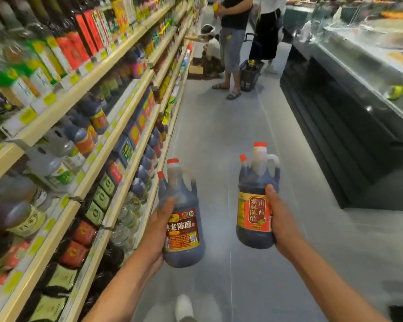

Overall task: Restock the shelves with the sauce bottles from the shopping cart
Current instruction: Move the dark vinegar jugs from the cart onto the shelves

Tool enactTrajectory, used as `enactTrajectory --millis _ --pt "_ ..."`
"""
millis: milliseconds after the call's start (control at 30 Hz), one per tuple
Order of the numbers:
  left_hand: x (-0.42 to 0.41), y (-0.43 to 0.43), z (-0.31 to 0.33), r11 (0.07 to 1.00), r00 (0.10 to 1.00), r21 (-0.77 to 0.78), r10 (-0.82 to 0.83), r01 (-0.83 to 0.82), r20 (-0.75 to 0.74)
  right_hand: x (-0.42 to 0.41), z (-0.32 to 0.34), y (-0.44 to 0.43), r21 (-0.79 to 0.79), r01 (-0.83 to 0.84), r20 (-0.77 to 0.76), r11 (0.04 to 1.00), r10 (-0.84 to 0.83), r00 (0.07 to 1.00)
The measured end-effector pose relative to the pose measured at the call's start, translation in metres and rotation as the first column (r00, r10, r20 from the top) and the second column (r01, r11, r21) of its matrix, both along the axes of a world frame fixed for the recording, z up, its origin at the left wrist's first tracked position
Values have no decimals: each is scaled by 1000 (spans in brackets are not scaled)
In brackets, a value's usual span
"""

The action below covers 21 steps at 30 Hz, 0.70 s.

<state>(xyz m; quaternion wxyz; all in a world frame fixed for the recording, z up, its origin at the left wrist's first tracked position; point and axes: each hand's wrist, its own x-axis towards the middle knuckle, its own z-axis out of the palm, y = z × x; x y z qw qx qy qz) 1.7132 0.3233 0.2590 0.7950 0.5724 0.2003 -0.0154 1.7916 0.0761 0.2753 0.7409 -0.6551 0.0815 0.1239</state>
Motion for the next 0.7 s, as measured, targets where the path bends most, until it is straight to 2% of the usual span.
enactTrajectory --millis 200,533,700 --pt "124 43 -2 997 996 22 77 -78 37 120 -8 44 4 3 -23 1000 -3 1000" --pt "320 105 -1 997 997 8 -71 71 -15 290 -11 97 -30 60 -23 998 -61 998" --pt "419 114 -6 998 997 15 -57 58 -53 382 -14 107 -34 62 -13 997 -62 998"
